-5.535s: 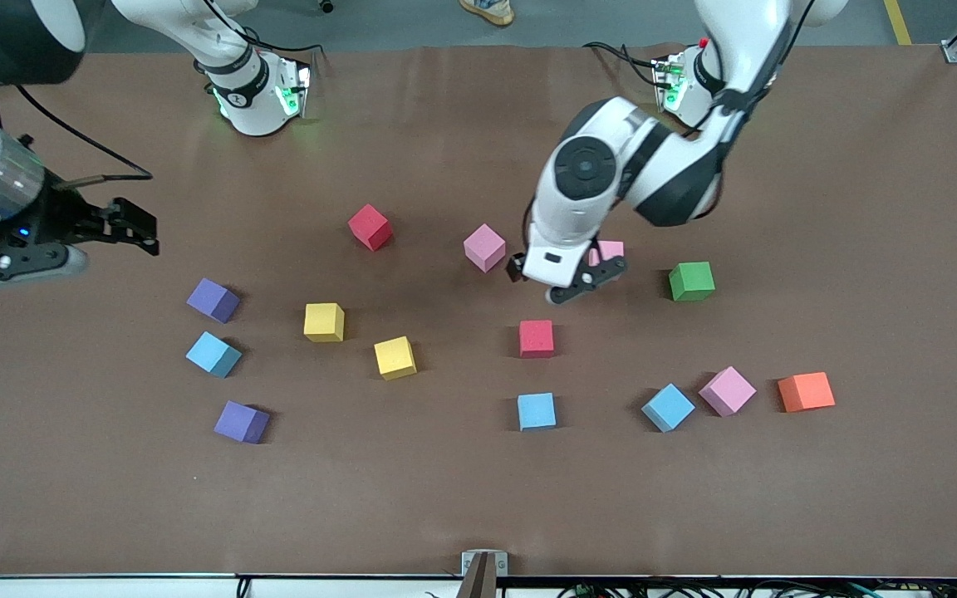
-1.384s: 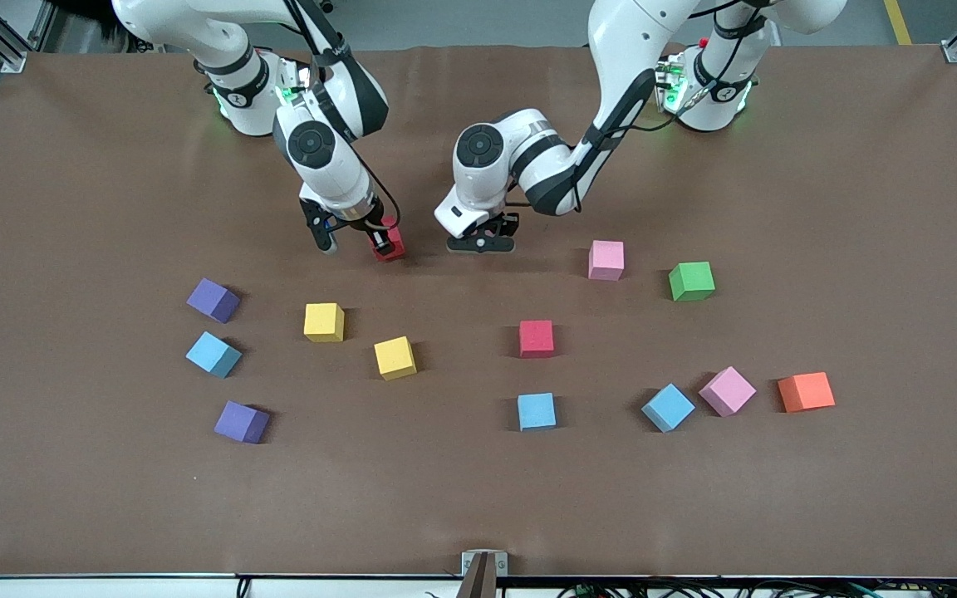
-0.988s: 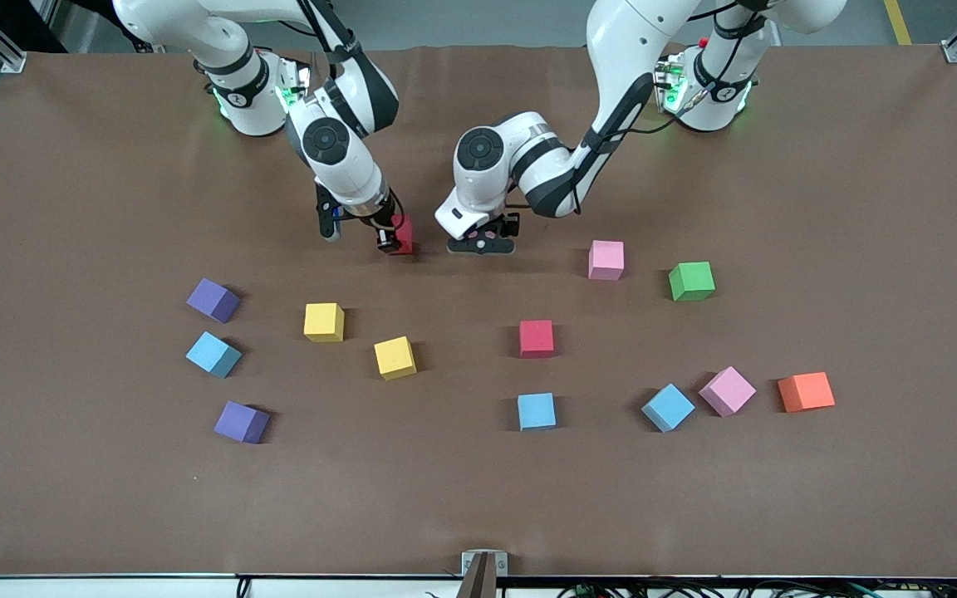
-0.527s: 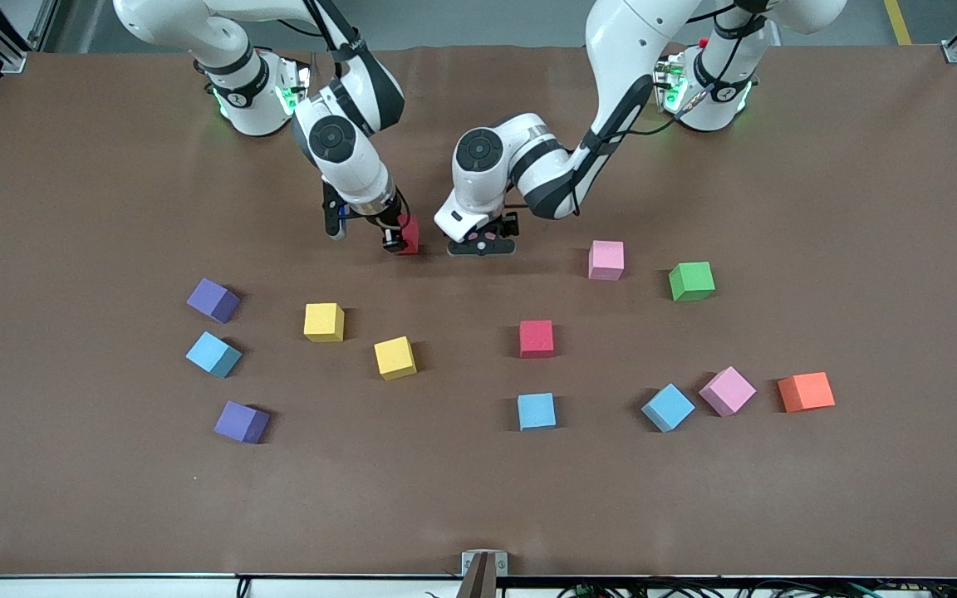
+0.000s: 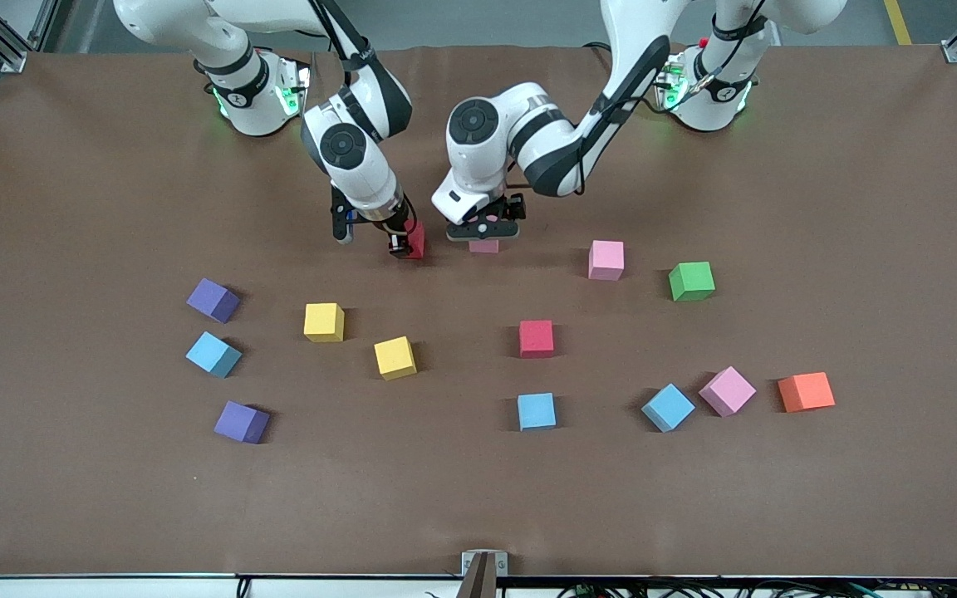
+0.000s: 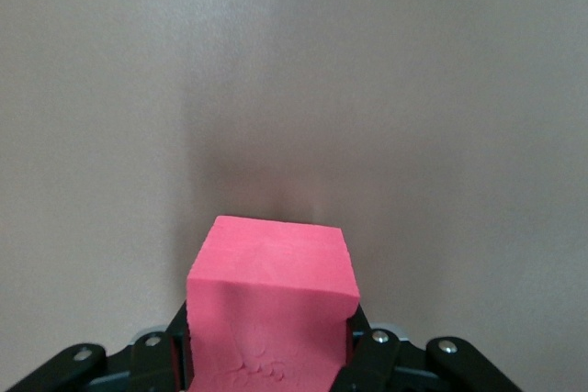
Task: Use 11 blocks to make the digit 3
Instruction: 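Lower the red block with the right gripper while the left gripper lowers pink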
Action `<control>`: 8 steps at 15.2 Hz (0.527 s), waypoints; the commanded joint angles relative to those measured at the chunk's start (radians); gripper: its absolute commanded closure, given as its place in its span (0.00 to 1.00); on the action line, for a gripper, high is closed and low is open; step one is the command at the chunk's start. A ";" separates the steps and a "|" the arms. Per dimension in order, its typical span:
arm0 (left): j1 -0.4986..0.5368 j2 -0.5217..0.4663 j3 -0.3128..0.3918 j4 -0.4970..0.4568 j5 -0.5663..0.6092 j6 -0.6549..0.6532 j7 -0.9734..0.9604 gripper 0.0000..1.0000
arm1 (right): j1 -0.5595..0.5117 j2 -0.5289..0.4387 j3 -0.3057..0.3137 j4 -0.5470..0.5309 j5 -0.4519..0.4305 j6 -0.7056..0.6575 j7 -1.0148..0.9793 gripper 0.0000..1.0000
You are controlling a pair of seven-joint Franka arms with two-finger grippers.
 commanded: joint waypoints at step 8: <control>0.313 -0.245 -0.003 -0.145 -0.010 -0.084 0.341 0.00 | 0.103 0.110 -0.007 0.134 0.016 0.008 0.174 0.69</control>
